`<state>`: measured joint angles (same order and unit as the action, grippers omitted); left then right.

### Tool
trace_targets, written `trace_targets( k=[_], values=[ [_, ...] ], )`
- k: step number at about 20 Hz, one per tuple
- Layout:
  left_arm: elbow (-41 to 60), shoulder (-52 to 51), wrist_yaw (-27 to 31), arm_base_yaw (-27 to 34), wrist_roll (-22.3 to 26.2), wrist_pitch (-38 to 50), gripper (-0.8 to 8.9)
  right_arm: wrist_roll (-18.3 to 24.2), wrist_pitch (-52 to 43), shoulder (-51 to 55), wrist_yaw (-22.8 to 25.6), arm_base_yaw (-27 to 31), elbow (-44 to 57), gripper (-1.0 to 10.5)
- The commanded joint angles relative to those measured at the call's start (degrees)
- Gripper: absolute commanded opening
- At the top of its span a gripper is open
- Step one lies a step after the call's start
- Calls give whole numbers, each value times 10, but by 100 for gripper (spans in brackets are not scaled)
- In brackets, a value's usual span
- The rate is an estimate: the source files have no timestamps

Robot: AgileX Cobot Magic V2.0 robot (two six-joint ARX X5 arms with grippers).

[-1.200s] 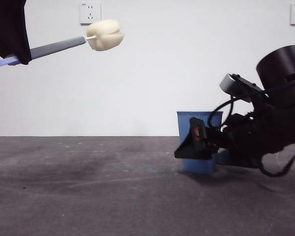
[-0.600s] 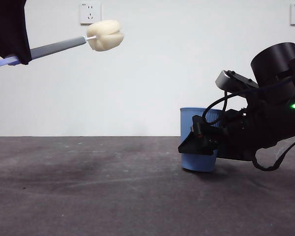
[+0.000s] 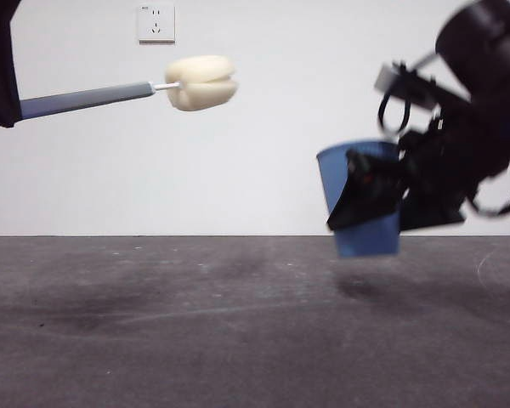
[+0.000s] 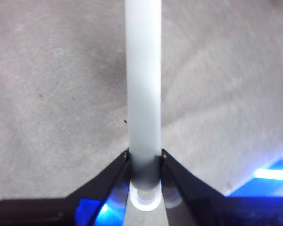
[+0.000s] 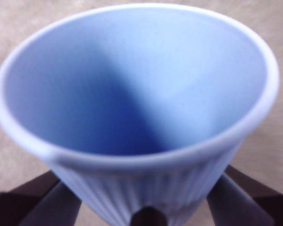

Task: Pick up the cup brush,pick up the cup,insert the brush into the cup,clean the cup,put the cup brush back,put the cup back to the fixed position on the table

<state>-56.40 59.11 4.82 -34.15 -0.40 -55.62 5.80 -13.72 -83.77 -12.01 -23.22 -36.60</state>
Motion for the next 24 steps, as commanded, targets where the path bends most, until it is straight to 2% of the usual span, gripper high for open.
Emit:
trace_targets(
  k=[1, 6, 11, 16, 20, 24],
  values=[
    [4, -1, -19, 1, 73, -10, -9, 63, 136, 28, 20, -10, -37, -17],
    [4, -1, -20, 1, 150, -41, -9, 161, 355, 35, 78, -40, -122, -17],
    [4, -1, -23, -1, 187, -61, -9, 267, 454, 35, 183, -72, -165, -17],
    [4, 4, -23, -33, 204, -73, -9, 368, 476, 35, 295, -110, -195, -16],
    [4, 25, -21, -50, 203, -75, -9, 460, 476, 35, 355, -142, -209, -17],
    [4, 49, -22, -61, 201, -61, -9, 495, 475, 35, 381, -171, -209, -16]
  ],
)
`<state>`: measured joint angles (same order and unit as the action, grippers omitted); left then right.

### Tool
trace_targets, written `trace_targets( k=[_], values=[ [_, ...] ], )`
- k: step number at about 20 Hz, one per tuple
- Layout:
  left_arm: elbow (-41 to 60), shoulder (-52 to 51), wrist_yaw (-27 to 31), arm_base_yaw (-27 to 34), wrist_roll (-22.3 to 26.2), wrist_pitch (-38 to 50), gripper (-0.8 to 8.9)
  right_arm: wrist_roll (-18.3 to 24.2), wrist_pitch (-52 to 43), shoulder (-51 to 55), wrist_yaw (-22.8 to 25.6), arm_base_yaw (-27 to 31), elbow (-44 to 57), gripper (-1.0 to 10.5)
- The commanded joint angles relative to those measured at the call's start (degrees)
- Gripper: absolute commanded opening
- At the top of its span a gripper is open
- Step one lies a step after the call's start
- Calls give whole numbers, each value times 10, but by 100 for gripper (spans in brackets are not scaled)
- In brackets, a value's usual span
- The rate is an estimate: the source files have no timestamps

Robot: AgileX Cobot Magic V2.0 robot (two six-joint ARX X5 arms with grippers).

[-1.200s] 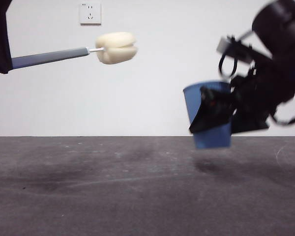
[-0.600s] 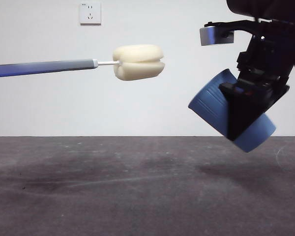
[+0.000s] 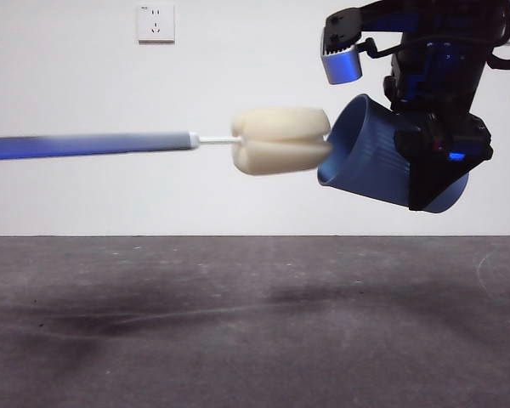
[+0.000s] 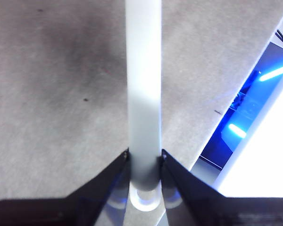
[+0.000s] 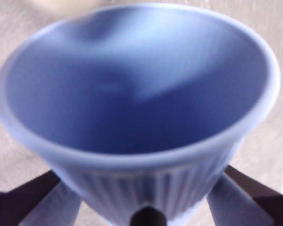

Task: Pick up the cup brush,pick up the cup,insert the brush into the cup,clean the cup,put the cup brush back,put the cup back to the fixed position on the table

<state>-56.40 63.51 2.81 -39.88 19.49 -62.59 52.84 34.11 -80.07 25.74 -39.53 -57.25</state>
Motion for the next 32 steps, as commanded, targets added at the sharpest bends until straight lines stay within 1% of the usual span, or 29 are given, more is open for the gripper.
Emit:
trace_targets(
  k=[1, 3, 6, 10, 13, 14, 15, 18, 21, 24, 26, 30, 32],
  values=[
    [4, 9, -2, -7, 2, 12, -9, 32, -5, -2, 3, -16, -3, -17],
    [4, 15, -2, -11, 1, 13, -9, 49, -11, -2, 7, -28, -3, -16],
    [4, 32, -3, -22, -3, 13, -9, 83, -26, -2, 31, -49, -3, -17],
    [3, 61, -7, -43, -26, 37, -9, 114, -24, -3, 36, -78, -3, -17],
    [-14, 78, -24, -53, -47, 53, -9, 165, -21, -19, 80, -101, -3, -17],
    [-22, 82, -35, -56, -49, 59, -9, 172, -20, -24, 87, -109, -3, -17],
    [-30, 83, -44, -59, -55, 65, -9, 172, -21, -29, 89, -116, -3, -17],
    [-41, 83, -49, -61, -76, 90, -9, 170, -21, -45, 89, -137, -3, -17],
    [-41, 83, -46, -60, -79, 74, -9, 163, -21, -50, 89, -152, -3, -17],
    [-41, 83, -43, -54, -108, 40, -9, 142, -17, -50, 105, -154, -3, -17],
    [-41, 80, -41, -50, -116, 5, -9, 140, -5, -50, 120, -153, -3, -17],
    [-41, 50, -14, -50, -125, -59, -9, 120, 0, -50, 121, -146, -3, -17],
    [-41, 26, 3, -50, -125, -95, -9, 116, 0, -50, 121, -144, -3, -17]
  ],
)
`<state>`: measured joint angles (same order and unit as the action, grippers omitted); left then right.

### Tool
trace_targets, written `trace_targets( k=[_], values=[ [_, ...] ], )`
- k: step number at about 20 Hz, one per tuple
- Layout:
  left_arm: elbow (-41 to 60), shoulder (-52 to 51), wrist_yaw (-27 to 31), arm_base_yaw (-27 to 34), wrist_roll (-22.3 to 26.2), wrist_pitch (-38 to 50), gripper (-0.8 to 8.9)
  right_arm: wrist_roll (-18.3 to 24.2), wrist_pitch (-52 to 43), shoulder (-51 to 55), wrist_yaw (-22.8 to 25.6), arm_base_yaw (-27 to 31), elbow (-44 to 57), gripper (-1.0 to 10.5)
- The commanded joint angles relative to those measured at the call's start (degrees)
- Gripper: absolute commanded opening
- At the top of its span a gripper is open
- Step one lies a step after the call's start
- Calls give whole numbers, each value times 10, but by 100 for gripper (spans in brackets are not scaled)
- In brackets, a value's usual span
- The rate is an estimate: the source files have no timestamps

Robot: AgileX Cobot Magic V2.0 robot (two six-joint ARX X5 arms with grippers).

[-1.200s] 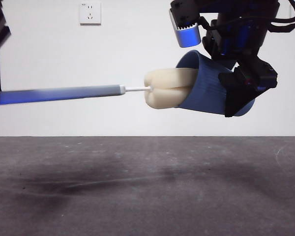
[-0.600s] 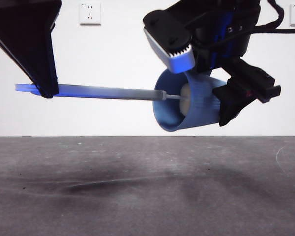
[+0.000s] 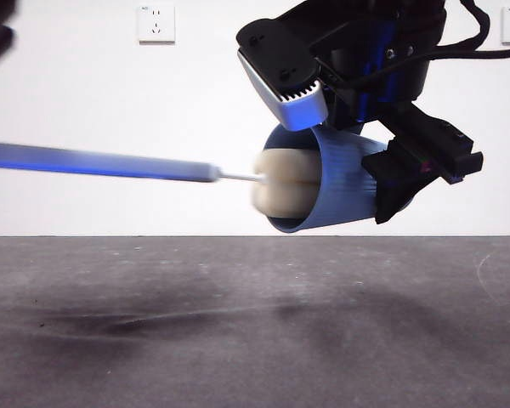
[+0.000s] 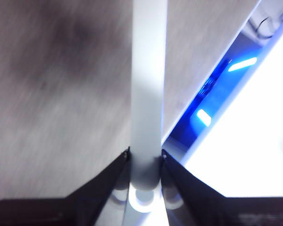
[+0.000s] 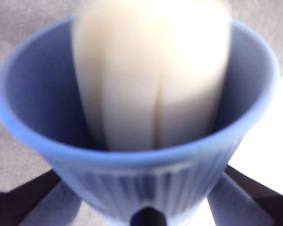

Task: Pick up the cup brush,pick up the cup,insert the brush into the cup,clean the cup,put the cup brush back,put the cup back to the fixed position on the table

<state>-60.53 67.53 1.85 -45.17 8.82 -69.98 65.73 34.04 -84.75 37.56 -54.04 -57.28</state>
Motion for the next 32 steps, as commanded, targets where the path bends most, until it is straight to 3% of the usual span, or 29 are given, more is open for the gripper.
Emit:
trace_targets(
  k=[1, 8, 17, 26, 32],
  values=[
    [0, -25, 12, 3, -20, -37, -9, -13, 1, -3, 3, 1, -2, -17],
    [0, -48, 10, 3, -27, -55, -9, -14, -1, -3, 1, 0, -2, -17],
    [0, -35, -39, 2, -27, 39, -9, -19, -2, -3, -1, 0, -2, -17],
    [0, 57, -59, 1, -33, 122, -9, -20, -6, -3, -1, -9, -2, -17],
    [0, 66, -74, 1, -46, 116, -9, -30, -5, -3, -1, -9, -2, -17]
  ],
)
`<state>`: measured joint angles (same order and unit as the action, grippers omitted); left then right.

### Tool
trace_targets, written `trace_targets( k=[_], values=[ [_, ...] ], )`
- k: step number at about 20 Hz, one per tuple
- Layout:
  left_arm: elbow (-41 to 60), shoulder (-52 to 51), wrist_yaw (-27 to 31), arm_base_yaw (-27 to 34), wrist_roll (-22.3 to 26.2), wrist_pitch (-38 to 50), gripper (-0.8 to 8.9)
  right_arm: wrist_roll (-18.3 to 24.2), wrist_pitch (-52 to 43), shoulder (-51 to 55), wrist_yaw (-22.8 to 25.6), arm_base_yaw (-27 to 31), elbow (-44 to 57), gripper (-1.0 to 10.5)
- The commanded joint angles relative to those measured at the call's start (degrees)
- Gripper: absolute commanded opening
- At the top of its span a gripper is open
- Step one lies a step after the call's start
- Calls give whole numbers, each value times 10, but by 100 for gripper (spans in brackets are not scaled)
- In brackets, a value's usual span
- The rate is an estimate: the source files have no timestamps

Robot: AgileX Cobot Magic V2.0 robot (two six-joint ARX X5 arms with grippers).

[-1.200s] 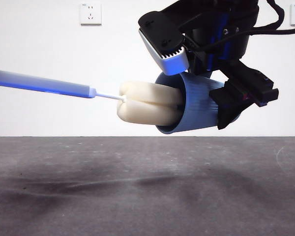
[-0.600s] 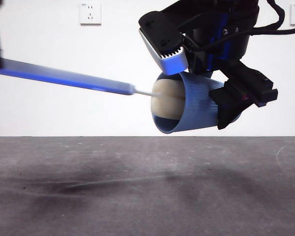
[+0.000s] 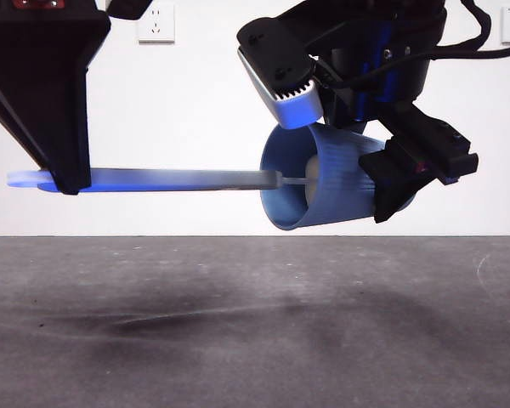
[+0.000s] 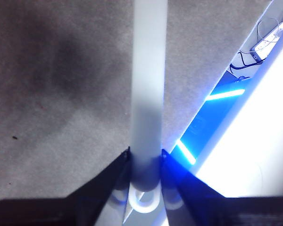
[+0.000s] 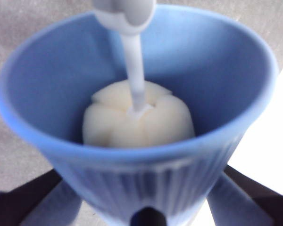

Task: Pick up the cup brush,pick up the cup,insert the brush into the cup,clean the cup,put the cup brush back,put the cup back to the fixed position on the table

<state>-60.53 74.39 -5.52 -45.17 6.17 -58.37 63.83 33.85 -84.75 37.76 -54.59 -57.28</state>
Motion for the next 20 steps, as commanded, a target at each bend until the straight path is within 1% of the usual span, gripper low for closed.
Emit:
trace_targets(
  k=[1, 6, 13, 17, 20],
  values=[
    [0, -3, 1, 2, -19, -9, -9, -11, -3, -3, -3, -3, -2, -17],
    [0, -21, 54, 2, -19, -70, -9, -12, -3, -3, -3, -2, -2, -17],
    [0, -86, 108, 3, -25, -142, -9, -36, -3, -3, -3, 1, -2, -17],
    [0, -133, 121, 3, -47, -192, -9, -61, -3, -3, -3, 2, -2, -17],
    [0, -167, 130, 3, -59, -215, -9, -90, -3, -3, -3, 2, -2, -17]
  ],
)
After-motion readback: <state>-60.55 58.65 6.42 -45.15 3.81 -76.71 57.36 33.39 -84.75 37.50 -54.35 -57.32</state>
